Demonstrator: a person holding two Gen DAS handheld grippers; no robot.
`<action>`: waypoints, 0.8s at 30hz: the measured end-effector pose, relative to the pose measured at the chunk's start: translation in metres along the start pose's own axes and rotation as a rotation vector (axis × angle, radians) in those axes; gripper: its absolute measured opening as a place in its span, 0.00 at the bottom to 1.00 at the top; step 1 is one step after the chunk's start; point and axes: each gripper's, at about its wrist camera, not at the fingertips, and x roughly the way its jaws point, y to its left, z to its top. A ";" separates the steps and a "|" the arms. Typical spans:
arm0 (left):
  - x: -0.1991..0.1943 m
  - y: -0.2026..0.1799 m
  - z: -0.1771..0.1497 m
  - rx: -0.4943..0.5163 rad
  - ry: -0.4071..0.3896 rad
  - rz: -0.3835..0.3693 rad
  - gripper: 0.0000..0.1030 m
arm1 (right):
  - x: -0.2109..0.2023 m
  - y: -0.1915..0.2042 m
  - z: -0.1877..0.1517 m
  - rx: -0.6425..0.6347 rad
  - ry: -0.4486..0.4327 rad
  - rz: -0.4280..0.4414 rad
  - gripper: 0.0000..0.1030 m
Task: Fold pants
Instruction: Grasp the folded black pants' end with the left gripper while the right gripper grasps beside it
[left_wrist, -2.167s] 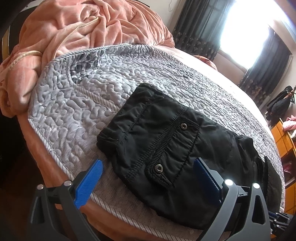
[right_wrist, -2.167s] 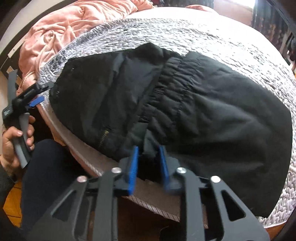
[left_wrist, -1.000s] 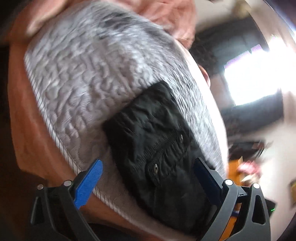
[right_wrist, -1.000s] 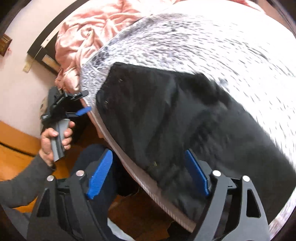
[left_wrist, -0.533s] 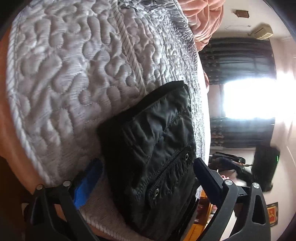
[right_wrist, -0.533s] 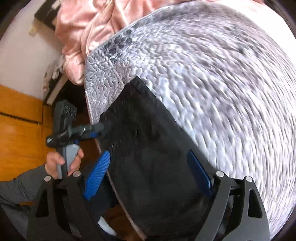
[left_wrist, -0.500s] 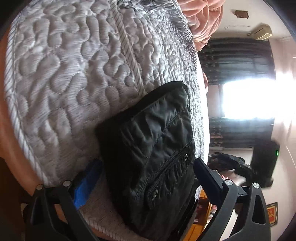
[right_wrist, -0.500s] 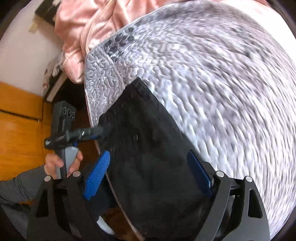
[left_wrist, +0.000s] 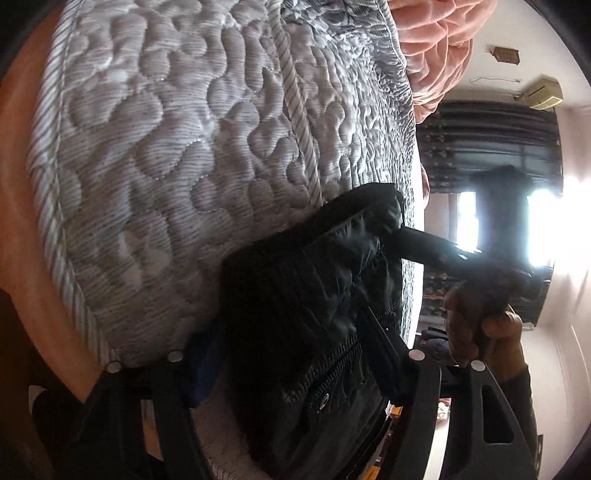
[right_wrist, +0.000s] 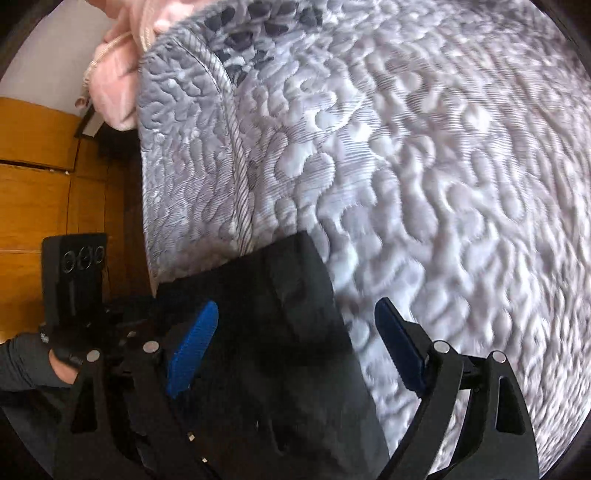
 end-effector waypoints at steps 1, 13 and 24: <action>0.000 0.001 0.000 0.001 0.000 0.000 0.65 | 0.003 -0.001 0.002 -0.006 0.009 0.001 0.79; -0.012 0.012 -0.009 -0.002 -0.007 -0.002 0.60 | 0.002 0.009 0.001 -0.023 0.034 -0.026 0.29; -0.041 -0.032 -0.027 0.095 -0.054 0.031 0.35 | -0.055 0.031 -0.030 -0.044 -0.055 -0.047 0.22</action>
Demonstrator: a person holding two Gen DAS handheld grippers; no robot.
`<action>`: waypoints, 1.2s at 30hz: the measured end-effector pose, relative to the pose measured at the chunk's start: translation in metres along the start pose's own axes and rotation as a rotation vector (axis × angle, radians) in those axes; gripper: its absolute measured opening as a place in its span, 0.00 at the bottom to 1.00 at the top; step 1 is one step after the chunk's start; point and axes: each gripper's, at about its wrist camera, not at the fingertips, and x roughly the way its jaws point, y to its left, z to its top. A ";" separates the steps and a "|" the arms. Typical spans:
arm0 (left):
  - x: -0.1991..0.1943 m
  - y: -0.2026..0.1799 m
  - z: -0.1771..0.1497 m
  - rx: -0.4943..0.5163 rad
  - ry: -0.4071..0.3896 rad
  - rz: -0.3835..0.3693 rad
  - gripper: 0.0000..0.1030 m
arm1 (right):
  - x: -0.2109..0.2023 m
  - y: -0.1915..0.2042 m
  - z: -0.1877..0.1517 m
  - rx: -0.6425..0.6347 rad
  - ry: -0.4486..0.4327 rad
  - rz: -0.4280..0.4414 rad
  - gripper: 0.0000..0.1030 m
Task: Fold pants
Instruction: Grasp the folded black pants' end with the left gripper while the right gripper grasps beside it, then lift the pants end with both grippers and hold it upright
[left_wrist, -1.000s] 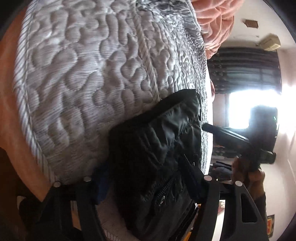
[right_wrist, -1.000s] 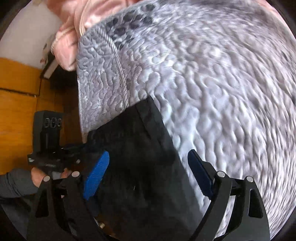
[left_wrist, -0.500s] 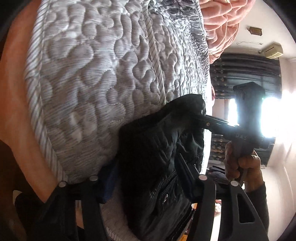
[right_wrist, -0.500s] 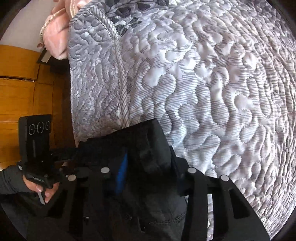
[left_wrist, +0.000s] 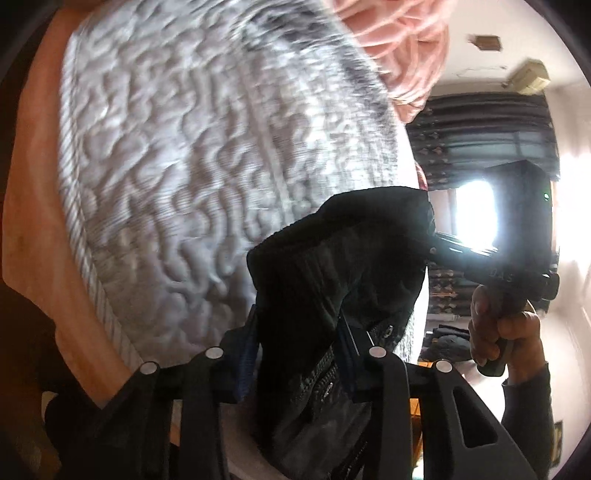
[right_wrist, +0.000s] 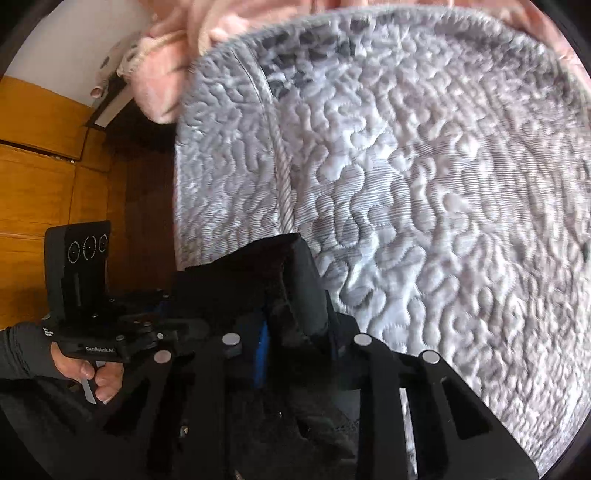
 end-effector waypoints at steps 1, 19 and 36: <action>-0.005 -0.009 -0.002 0.022 -0.006 -0.003 0.35 | -0.010 0.001 -0.004 0.000 -0.009 -0.007 0.22; -0.056 -0.125 -0.055 0.244 -0.063 -0.050 0.34 | -0.130 0.052 -0.080 0.007 -0.140 -0.149 0.22; -0.071 -0.185 -0.091 0.414 -0.084 -0.020 0.34 | -0.184 0.056 -0.125 0.035 -0.216 -0.169 0.22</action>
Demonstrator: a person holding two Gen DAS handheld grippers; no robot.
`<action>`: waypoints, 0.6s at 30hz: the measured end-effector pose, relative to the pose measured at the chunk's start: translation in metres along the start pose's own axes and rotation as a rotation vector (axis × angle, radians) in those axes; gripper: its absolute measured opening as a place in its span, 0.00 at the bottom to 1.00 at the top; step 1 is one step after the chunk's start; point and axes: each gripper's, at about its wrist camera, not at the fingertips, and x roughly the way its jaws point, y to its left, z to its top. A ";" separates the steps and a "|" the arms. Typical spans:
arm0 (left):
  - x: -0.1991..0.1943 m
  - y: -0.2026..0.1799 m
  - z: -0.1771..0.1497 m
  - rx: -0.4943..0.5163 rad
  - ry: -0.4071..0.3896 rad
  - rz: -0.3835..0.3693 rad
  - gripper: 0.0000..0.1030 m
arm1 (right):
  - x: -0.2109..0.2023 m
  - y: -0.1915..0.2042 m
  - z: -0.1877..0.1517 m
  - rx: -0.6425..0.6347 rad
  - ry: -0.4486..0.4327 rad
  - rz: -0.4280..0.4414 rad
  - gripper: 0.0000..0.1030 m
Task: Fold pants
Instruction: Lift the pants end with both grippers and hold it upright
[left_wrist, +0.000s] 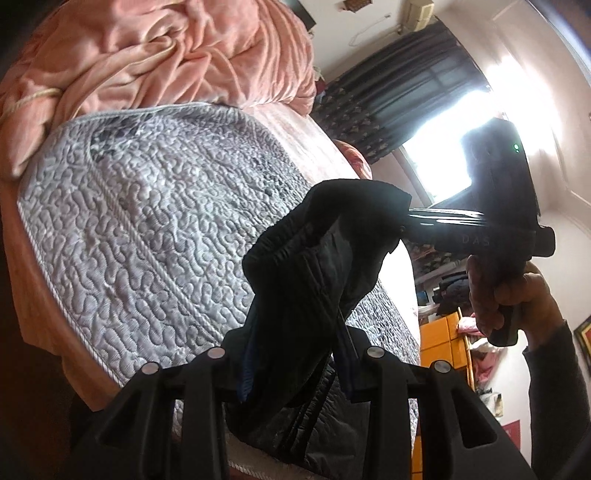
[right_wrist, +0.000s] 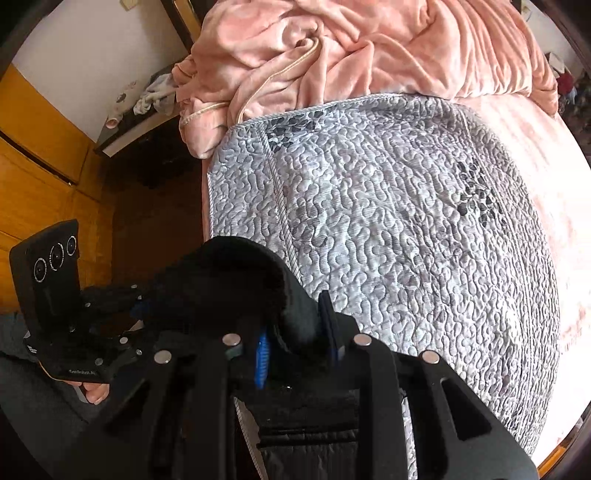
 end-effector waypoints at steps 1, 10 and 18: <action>0.000 -0.004 0.000 0.011 -0.001 -0.003 0.34 | -0.003 -0.001 -0.002 0.002 -0.004 -0.003 0.22; -0.002 -0.031 -0.001 0.064 -0.005 -0.023 0.34 | -0.028 -0.008 -0.017 0.021 -0.039 -0.016 0.22; -0.010 -0.049 -0.004 0.112 -0.009 -0.033 0.34 | -0.047 -0.007 -0.034 0.027 -0.063 -0.031 0.22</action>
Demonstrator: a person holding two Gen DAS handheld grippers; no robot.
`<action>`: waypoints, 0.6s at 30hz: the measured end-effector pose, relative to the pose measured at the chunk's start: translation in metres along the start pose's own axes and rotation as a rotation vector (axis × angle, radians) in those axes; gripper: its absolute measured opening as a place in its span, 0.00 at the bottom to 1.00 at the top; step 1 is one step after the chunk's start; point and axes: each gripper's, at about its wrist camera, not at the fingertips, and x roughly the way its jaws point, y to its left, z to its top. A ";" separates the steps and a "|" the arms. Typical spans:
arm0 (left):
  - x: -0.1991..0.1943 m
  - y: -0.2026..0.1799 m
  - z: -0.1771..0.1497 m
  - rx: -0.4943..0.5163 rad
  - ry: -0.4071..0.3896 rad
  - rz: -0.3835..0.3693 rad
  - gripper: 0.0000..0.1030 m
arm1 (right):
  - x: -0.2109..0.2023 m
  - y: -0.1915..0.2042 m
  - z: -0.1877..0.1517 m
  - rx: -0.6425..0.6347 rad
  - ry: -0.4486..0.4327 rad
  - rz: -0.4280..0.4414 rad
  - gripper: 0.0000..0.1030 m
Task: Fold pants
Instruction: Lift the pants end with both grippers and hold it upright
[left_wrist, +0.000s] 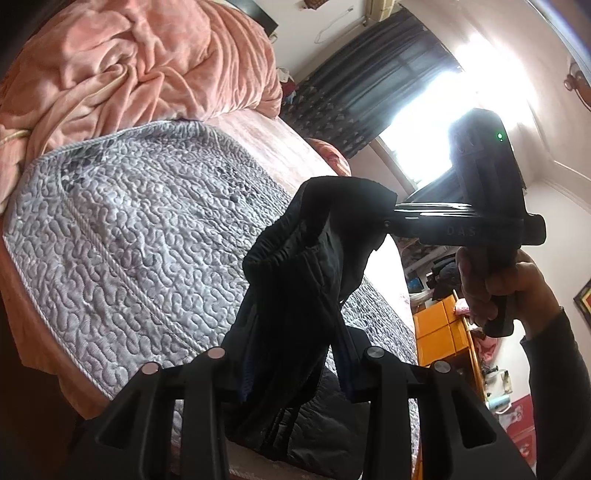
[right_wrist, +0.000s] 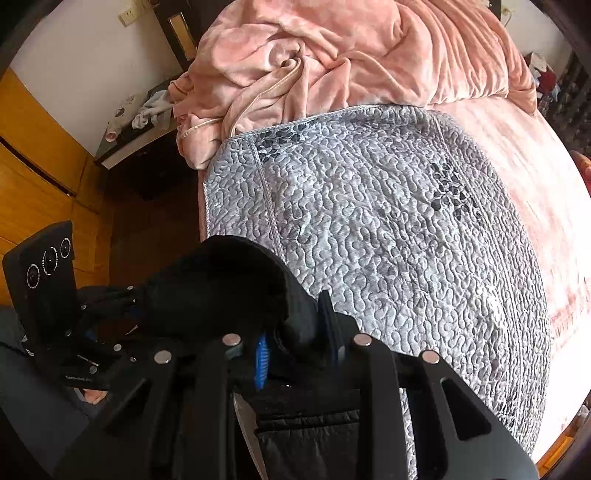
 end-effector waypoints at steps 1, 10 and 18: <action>-0.001 -0.003 0.000 0.008 0.000 -0.001 0.34 | -0.003 0.000 -0.002 0.002 -0.004 -0.002 0.22; -0.005 -0.029 -0.008 0.064 0.004 -0.013 0.34 | -0.023 -0.002 -0.023 0.021 -0.029 -0.020 0.22; -0.006 -0.051 -0.015 0.115 0.009 -0.015 0.34 | -0.037 -0.003 -0.043 0.039 -0.055 -0.032 0.22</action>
